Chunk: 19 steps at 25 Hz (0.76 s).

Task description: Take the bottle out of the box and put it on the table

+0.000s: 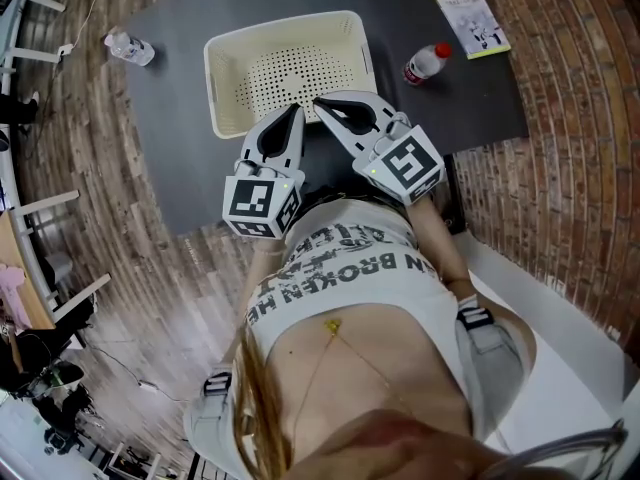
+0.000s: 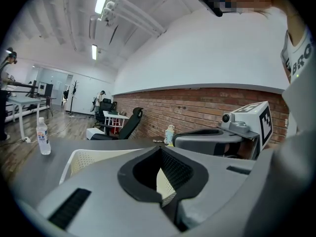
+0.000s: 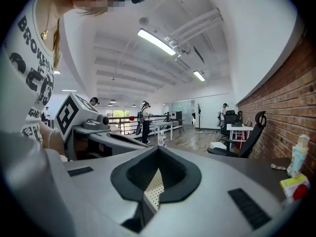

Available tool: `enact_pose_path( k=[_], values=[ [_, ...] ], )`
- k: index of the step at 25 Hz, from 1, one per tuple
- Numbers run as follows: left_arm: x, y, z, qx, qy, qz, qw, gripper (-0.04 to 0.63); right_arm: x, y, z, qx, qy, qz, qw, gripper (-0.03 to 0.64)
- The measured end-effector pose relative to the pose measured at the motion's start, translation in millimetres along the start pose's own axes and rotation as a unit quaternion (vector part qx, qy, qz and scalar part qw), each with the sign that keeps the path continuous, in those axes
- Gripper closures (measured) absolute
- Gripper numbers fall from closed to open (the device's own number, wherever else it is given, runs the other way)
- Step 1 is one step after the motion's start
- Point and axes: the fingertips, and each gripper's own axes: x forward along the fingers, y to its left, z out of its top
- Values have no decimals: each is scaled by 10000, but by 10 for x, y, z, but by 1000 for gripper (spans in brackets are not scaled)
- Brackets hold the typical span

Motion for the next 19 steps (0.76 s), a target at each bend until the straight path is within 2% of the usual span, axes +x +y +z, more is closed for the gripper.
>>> enact_pose_path(
  k=[19],
  values=[
    [-28, -75, -55, -12, 55, 43, 10000, 591, -50, 2, -89, -24, 176, 82, 9998, 609]
  ],
)
